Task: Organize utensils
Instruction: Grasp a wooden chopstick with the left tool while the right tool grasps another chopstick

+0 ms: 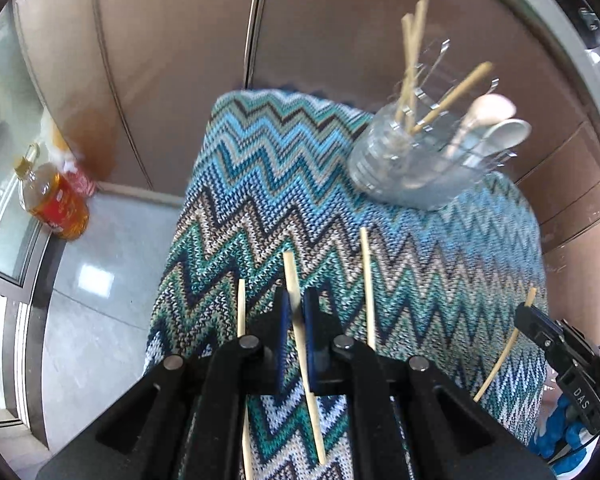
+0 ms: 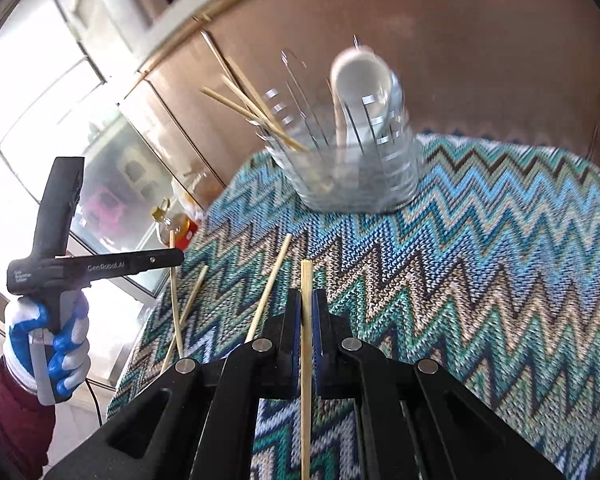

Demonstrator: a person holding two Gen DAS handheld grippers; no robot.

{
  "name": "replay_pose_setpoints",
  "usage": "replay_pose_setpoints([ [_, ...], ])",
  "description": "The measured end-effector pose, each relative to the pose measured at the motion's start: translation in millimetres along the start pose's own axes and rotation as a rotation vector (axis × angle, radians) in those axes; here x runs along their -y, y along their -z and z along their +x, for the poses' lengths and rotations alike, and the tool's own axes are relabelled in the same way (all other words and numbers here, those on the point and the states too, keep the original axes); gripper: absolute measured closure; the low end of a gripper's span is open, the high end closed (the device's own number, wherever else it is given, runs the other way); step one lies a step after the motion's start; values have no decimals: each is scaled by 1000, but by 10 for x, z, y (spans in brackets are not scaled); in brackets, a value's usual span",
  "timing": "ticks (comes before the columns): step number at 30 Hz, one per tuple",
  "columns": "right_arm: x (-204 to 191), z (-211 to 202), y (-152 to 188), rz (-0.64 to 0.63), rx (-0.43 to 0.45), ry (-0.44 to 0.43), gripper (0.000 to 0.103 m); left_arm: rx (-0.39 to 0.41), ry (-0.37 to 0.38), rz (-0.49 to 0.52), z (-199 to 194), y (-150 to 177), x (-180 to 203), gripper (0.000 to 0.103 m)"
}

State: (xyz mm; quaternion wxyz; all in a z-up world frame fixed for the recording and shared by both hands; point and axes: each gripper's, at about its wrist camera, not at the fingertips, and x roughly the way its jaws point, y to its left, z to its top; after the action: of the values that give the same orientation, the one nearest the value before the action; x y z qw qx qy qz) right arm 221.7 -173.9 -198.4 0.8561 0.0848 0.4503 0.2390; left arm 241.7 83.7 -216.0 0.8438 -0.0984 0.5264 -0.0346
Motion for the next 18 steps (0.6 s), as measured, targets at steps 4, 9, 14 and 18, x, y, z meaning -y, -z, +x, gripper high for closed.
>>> replay_pose_setpoints([
  [4, -100, -360, 129, -18, 76, 20, 97, 65, 8, 7, -232, 99, 24, 97],
  [9, -267, -670, 255, -43, 138, 41, 98, 150, 16, 18, -516, 255, 9, 97],
  [14, -411, -909, 294, -77, 177, 55, 98, 228, 8, 39, -799, 357, 44, 98],
  [18, -515, -1024, 246, -101, 202, 60, 98, 282, -5, 71, -1003, 383, 94, 98],
])
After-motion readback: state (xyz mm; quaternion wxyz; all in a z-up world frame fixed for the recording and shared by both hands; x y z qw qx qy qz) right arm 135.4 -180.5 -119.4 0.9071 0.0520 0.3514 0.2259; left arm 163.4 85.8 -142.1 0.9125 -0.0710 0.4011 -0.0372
